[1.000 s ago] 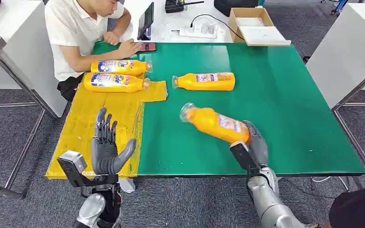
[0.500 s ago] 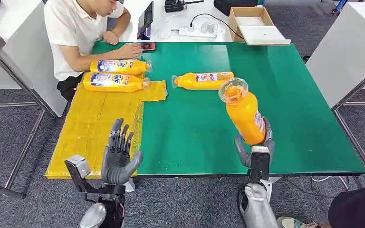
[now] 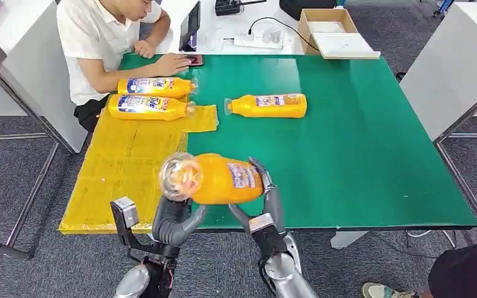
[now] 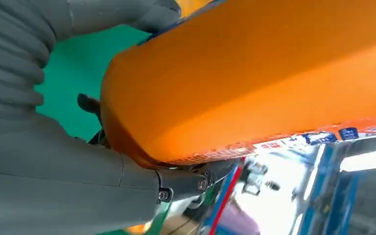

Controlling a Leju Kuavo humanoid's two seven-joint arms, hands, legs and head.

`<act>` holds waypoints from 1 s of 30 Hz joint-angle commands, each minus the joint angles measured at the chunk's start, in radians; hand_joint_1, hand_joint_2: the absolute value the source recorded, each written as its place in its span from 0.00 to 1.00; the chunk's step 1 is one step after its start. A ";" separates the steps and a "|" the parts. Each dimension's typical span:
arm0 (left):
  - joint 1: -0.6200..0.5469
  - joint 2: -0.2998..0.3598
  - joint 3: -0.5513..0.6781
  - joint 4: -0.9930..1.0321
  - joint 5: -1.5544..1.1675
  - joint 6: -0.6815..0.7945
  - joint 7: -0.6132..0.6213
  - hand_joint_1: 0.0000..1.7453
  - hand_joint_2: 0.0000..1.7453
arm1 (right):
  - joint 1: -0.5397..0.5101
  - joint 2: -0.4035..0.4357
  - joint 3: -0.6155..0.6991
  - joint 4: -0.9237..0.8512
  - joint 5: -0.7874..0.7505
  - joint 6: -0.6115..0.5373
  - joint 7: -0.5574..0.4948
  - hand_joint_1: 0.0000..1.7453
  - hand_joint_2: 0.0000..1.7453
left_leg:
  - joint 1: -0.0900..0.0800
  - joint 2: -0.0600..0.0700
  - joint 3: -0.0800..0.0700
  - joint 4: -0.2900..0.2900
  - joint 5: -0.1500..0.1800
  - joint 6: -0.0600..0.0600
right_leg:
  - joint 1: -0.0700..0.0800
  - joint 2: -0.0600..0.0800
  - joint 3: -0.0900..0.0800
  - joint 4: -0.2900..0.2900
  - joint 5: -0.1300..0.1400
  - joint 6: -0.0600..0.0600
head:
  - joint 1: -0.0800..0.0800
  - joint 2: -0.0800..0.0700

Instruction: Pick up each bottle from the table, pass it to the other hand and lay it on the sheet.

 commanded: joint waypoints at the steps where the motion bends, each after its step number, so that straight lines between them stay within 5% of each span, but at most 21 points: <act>1: -0.035 0.030 -0.051 0.016 -0.044 0.027 -0.052 0.00 1.00 | -0.057 0.012 0.115 0.181 -0.025 0.025 -0.031 1.00 1.00 | 0.001 0.002 0.004 -0.001 -0.001 -0.002 | 0.001 0.000 0.004 -0.001 -0.001 -0.002 | 0.000 0.000; 15: -0.002 0.043 -0.058 -0.037 -0.154 0.154 -0.159 0.00 1.00 | -0.078 0.047 0.024 0.249 -0.194 0.108 -0.028 1.00 1.00 | 0.001 0.000 0.005 -0.002 -0.001 -0.002 | 0.001 -0.002 0.005 -0.001 -0.002 -0.002 | 0.000 0.000; 30: -0.018 0.051 -0.093 -0.003 -0.144 0.123 -0.134 0.00 1.00 | -0.075 0.028 0.014 0.226 -0.152 0.061 -0.014 1.00 1.00 | 0.000 0.000 0.003 -0.001 -0.001 -0.002 | 0.001 -0.001 0.004 -0.001 -0.001 -0.002 | 0.000 0.000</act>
